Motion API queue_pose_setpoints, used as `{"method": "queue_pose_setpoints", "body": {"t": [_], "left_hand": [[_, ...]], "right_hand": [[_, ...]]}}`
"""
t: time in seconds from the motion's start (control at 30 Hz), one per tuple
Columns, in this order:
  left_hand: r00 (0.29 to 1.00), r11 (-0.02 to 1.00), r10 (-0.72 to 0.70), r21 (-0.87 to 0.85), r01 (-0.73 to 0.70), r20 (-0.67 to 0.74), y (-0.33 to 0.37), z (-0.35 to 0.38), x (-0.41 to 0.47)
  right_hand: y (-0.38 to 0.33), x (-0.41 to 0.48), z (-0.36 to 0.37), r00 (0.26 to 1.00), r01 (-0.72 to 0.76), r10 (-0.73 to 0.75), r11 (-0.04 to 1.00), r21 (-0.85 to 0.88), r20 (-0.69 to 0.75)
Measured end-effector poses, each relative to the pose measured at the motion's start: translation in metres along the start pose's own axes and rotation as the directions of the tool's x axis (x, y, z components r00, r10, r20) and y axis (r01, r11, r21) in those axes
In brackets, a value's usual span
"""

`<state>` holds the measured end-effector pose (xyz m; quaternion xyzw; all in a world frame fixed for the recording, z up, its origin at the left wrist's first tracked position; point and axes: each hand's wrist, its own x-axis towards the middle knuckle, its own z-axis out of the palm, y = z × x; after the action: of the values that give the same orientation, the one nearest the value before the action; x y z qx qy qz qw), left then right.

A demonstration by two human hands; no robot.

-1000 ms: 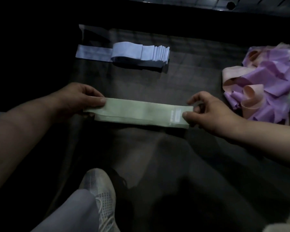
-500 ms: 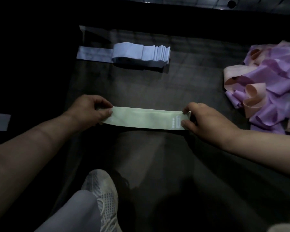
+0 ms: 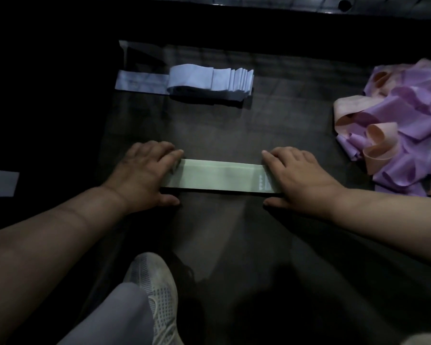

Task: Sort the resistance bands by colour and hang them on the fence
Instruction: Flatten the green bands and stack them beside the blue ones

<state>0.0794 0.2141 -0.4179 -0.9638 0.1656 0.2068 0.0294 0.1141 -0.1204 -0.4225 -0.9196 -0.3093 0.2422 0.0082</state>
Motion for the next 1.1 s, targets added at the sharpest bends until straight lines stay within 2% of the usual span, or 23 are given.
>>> {"method": "queue_pose_setpoints", "body": {"t": [0.07,0.2,0.37,0.57,0.63,0.77,1.0,1.1], "left_hand": [[0.997,0.998,0.066,-0.025,-0.065,0.037,0.001,0.006,0.004],[0.999,0.994,0.046,-0.099,-0.044,0.023,0.008,0.002,0.012],[0.994,0.992,0.101,-0.070,-0.103,-0.034,0.006,0.004,0.016],[0.992,0.992,0.114,-0.051,-0.116,-0.050,0.006,0.005,0.017],[0.993,0.992,0.109,-0.061,-0.111,-0.038,0.004,0.005,0.017],[0.996,0.993,0.088,-0.074,-0.090,-0.029,0.003,0.009,0.014],[0.992,0.992,0.097,-0.078,-0.103,-0.077,0.002,0.014,0.015],[0.992,0.992,0.104,-0.067,-0.109,-0.075,0.001,0.014,0.017]], "right_hand": [[-0.003,0.006,-0.001,1.000,-0.009,0.009,1.000,0.029,0.015],[-0.006,0.014,-0.005,0.999,0.024,-0.025,0.999,0.022,0.029],[0.001,0.013,0.004,0.998,0.068,-0.068,0.998,0.015,-0.001],[0.009,0.010,0.008,0.997,0.071,-0.074,0.983,0.167,0.007],[0.013,0.003,0.009,0.999,0.005,-0.013,0.967,0.257,0.029],[0.023,-0.012,0.017,0.996,-0.063,0.087,0.893,0.445,-0.033],[0.042,-0.011,0.029,0.995,-0.006,0.054,0.866,0.501,-0.082],[0.040,-0.012,0.030,0.997,-0.030,0.064,0.856,0.516,-0.047]]}}
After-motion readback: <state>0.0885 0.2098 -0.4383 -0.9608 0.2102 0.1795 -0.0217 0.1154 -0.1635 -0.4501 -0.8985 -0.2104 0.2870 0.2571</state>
